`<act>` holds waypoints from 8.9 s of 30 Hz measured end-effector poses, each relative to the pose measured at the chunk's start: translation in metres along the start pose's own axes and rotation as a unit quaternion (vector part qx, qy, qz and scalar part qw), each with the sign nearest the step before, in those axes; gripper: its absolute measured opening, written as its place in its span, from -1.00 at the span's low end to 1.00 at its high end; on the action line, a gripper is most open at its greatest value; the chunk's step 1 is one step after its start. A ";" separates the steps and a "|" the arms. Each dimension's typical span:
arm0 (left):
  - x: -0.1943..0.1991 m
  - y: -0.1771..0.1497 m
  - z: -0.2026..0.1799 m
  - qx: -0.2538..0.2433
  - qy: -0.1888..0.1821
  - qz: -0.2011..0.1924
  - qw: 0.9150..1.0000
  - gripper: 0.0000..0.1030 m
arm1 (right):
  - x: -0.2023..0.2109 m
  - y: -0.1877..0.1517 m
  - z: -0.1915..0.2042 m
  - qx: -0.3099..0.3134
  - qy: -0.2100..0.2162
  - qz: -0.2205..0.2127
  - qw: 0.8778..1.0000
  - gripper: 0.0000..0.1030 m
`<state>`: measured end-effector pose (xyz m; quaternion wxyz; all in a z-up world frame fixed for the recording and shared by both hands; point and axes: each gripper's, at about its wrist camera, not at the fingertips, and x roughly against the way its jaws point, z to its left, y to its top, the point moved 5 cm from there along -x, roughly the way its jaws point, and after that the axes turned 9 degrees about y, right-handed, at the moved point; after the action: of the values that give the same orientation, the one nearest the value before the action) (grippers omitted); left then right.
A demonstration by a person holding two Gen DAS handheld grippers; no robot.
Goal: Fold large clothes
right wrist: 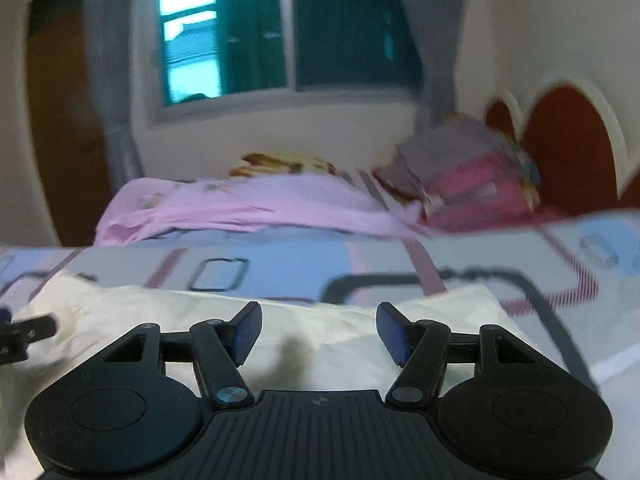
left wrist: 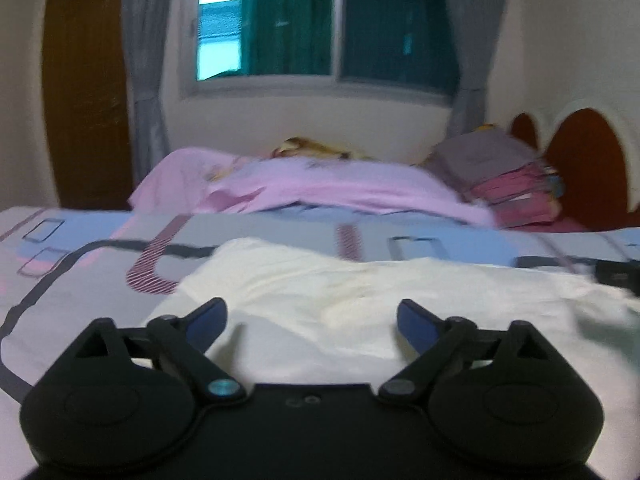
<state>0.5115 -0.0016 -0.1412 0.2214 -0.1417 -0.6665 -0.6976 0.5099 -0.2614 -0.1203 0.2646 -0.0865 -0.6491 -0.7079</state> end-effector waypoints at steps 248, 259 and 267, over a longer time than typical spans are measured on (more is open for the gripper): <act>0.348 -0.139 0.112 0.179 -0.043 0.036 0.982 -0.75 | 0.234 -0.175 0.153 0.018 0.085 0.158 0.984 0.12; 0.384 -0.109 0.018 -0.004 -0.124 -0.043 0.991 -0.75 | 0.341 -0.173 0.066 -0.003 -0.009 0.122 0.992 0.12; 0.400 -0.122 -0.061 -0.117 -0.227 -0.061 0.965 -0.75 | 0.368 -0.206 0.022 -0.086 -0.030 0.144 0.985 0.12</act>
<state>0.1121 -0.1089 -0.0540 0.0037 -0.2804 -0.6205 -0.7323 0.0936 -0.3327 -0.1256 0.3358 -0.2232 -0.5740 -0.7127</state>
